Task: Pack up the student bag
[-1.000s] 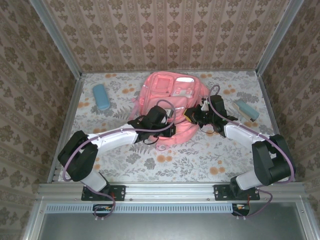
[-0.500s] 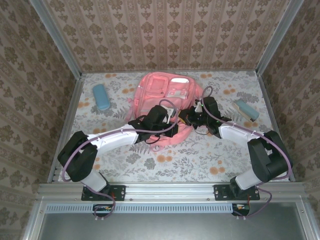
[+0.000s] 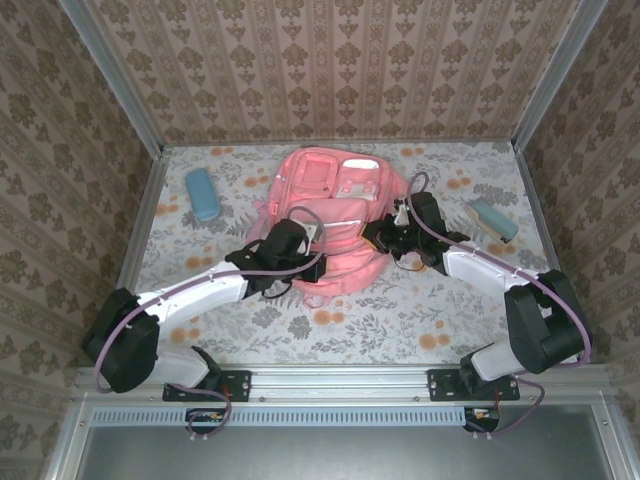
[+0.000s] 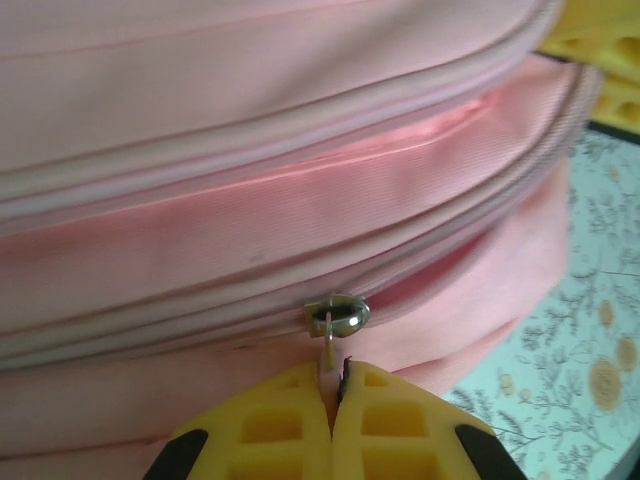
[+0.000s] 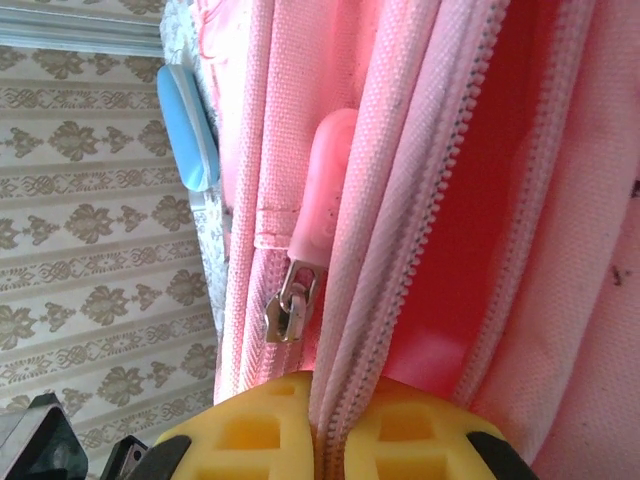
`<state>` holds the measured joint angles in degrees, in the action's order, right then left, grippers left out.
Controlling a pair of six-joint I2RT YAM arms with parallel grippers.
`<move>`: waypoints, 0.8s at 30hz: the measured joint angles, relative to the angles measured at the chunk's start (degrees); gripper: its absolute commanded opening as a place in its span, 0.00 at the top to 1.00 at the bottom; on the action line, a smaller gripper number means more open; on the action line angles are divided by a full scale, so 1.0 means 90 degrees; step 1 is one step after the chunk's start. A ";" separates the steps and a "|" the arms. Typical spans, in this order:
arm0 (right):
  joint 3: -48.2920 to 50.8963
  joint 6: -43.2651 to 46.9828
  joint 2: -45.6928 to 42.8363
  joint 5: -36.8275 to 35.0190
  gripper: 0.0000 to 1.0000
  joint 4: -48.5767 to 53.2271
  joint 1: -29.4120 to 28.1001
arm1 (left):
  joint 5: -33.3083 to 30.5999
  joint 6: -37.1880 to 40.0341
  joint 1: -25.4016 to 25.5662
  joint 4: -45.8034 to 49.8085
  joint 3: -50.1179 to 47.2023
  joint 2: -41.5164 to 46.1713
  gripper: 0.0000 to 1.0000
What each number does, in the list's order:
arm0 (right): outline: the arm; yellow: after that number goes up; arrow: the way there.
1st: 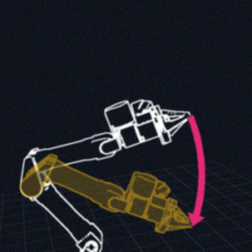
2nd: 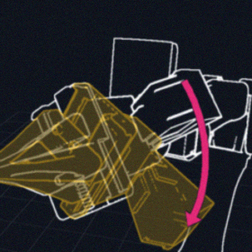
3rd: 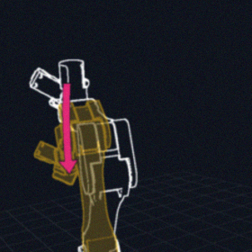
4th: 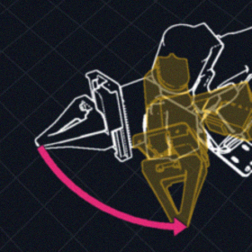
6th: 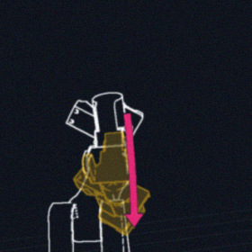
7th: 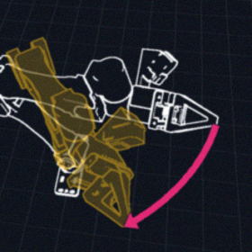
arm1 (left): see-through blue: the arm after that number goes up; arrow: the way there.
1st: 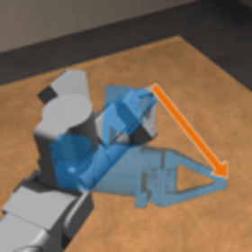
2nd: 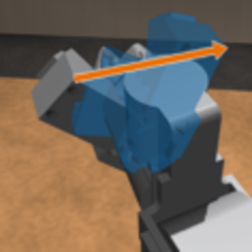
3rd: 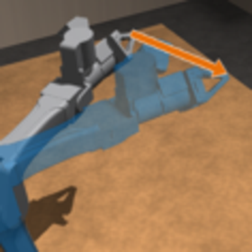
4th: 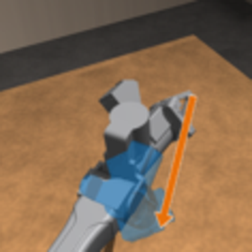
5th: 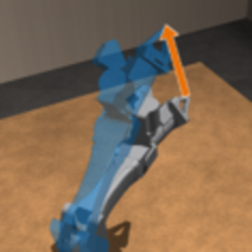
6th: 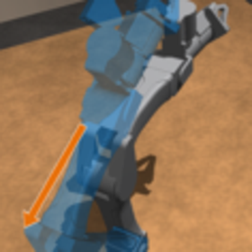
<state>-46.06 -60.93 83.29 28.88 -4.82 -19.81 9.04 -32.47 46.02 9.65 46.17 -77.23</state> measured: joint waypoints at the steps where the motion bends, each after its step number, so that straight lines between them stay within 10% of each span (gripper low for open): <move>1: 0.0000 0.0044 0.0000 0.0000 1.00 0.0053 0.0044 | -0.0007 0.0002 -0.0058 0.0049 -0.0036 0.0007 1.00; 8: 0.0000 0.0216 0.0000 0.0056 0.93 0.0109 0.0474 | 0.0168 0.0134 -0.0299 -0.0019 -0.0092 -0.0051 1.00; 15: 0.0243 -0.0272 -0.0015 0.0185 0.49 -0.0658 0.0590 | 0.0447 0.0379 0.0022 -0.0177 0.0372 -0.0435 1.00; 24: 0.0889 -0.1003 -0.0505 -0.0066 0.45 -0.1457 0.0248 | 0.0736 0.0481 0.0347 -0.0410 0.1047 -0.1052 1.00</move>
<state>-38.06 -69.95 78.74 28.29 -17.93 -17.58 15.66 -28.14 49.15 5.96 55.59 -86.70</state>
